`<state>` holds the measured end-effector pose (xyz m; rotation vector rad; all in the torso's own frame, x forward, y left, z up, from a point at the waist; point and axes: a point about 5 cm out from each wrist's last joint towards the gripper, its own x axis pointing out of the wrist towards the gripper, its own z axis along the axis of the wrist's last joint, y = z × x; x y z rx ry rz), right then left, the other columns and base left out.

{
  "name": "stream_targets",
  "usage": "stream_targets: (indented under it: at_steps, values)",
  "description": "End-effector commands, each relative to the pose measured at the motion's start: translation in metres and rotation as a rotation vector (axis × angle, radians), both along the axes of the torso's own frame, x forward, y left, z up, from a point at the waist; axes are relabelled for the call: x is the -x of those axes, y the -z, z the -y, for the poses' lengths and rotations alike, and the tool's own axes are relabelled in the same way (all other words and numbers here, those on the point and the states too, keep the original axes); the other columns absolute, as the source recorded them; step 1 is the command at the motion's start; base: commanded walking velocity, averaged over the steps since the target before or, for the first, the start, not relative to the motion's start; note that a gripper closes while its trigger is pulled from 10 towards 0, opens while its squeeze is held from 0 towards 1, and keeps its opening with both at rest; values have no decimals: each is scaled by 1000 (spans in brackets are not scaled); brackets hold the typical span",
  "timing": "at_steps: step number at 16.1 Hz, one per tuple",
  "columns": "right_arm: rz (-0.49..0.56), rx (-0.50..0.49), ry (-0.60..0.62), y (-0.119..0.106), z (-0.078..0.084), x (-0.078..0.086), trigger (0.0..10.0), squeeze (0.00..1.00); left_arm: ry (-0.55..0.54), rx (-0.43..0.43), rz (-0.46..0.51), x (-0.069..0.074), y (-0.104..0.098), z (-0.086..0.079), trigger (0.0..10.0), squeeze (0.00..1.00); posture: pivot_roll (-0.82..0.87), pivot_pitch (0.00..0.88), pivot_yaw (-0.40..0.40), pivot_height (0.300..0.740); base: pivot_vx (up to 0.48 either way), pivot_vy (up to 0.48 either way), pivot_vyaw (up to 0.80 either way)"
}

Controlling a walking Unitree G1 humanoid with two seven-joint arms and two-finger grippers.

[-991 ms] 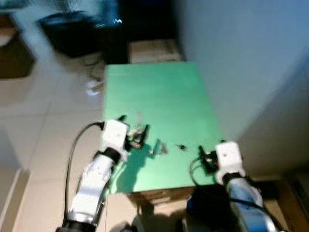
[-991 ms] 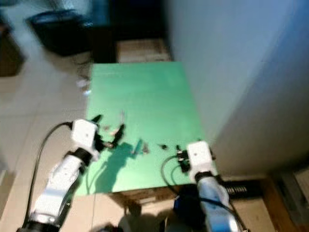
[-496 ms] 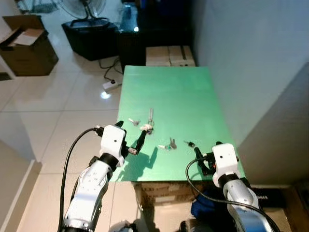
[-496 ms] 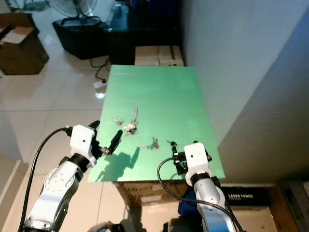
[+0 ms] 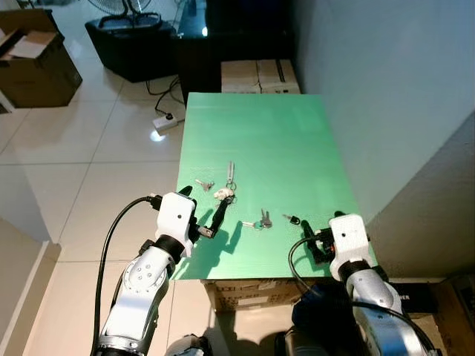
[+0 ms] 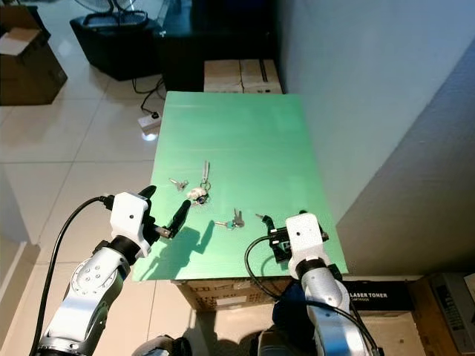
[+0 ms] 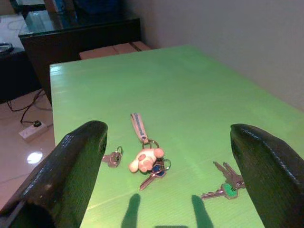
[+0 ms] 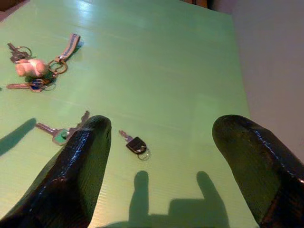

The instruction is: Hang keys on a hook

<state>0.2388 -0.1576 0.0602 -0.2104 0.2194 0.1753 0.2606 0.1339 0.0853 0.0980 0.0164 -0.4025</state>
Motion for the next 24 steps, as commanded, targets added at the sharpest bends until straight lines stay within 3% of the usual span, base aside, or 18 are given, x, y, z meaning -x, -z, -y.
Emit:
stream_targets:
  at_steps: [1, 6, 8, 12, 15, 20, 24]
  values:
    - [-16, -13, -4, 0, 2, -1, 10000, 0, 0, -11, -10, 2, 1, -1, 10000, 0, -158, 114, 47, 740, 0, 0, 0]
    - [-38, -36, -15, -4, 2, -24, 10000, 0, 8, -23, -8, -3, -1, -1, 10000, 0, -155, 110, 62, 740, 0, 0, 0]
    - [-237, 2, -34, 27, 7, -26, 10000, 0, 17, -32, -9, -4, -1, -1, 10000, 0, -148, 110, 67, 740, 0, 0, 0]
    - [-428, -101, -20, 60, 2, -25, 10000, 0, 24, -32, -15, -6, -1, 1, 10000, 0, -150, 111, 78, 740, 0, 0, 0]
    - [-566, -37, -31, 81, -4, -21, 10000, 0, 35, -33, -11, -9, -2, 3, 10000, 0, -143, 108, 82, 740, 0, 0, 0]
    - [-557, -37, -26, 84, -3, -26, 10000, 0, 39, -37, -11, -9, -3, 2, 10000, 0, -139, 115, 89, 740, 0, 0, 0]
    - [-361, -9, 18, 63, 3, -40, 10000, 0, 34, -40, -6, -8, -3, 0, 10000, 0, -139, 117, 86, 740, 0, 0, 0]
